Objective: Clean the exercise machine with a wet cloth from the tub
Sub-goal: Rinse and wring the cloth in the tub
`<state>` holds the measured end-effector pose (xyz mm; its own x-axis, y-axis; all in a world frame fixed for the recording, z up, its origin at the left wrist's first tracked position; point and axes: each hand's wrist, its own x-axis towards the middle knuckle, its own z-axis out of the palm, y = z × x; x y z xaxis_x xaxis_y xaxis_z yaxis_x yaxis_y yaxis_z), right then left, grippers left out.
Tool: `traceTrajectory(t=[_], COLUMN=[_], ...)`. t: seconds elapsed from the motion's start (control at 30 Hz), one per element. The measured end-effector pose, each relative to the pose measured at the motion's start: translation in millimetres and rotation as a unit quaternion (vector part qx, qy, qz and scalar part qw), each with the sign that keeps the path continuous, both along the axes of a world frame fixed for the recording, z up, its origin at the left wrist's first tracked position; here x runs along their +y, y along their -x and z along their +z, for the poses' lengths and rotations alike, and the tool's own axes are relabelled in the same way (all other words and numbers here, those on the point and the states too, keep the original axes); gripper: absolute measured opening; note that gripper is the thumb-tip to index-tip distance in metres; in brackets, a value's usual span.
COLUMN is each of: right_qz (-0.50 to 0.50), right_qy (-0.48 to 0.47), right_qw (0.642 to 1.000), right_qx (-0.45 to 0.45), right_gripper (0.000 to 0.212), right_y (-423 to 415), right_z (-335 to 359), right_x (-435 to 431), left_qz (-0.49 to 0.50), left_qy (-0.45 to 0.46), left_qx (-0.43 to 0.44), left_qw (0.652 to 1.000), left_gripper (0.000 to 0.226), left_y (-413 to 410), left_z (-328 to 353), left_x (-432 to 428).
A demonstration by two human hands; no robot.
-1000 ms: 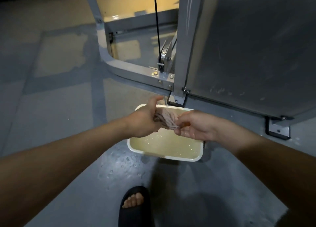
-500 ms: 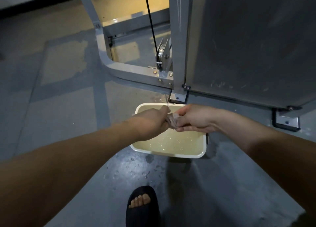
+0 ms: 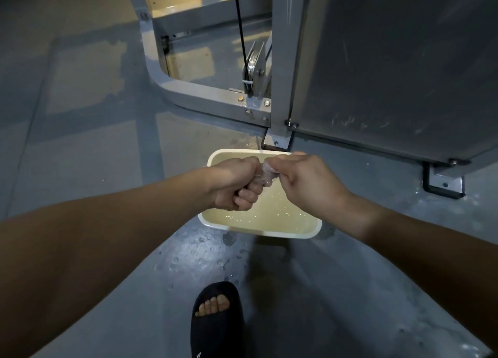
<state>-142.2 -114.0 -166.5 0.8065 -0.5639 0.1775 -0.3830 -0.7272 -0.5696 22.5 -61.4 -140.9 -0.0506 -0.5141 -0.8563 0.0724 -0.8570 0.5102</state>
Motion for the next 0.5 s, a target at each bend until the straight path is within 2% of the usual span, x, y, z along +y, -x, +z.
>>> traceTrajectory(t=[0.1, 0.17, 0.23, 0.33, 0.43, 0.5], right_qz=[0.015, -0.021, -0.085, -0.159, -0.236, -0.253], right_qy=[0.034, -0.029, -0.133, -0.263, -0.387, -0.407], right_qw=[0.999, 0.999, 0.987, 0.952, 0.889, 0.872], right_qx=[0.013, 0.018, 0.012, 0.004, -0.067, -0.105], right_gripper=[0.031, 0.031, 0.028, 0.02, 0.013, 0.007], right_y=[6, 10, 9, 5, 3, 3], right_z=[-7, -10, -7, -3, -1, 0], right_x=[1, 3, 4, 0, 0, 4], left_qz=[0.011, 0.034, 0.066, 0.114, 0.123, 0.111], left_qy=[-0.019, -0.033, -0.033, -0.028, -0.008, 0.027], left_qx=[0.022, 0.044, 0.06, 0.087, 0.13, 0.133], left_qw=[1.0, 0.998, 0.995, 0.989, 0.984, 0.984], left_gripper=[0.024, 0.021, 0.02, 0.021, 0.045, 0.052], left_y=[3, 6, 6, 5, 8, 15], left_z=[-5, -8, -10, -7, -1, 1], left_x=[4, 8, 8, 3, -2, -4])
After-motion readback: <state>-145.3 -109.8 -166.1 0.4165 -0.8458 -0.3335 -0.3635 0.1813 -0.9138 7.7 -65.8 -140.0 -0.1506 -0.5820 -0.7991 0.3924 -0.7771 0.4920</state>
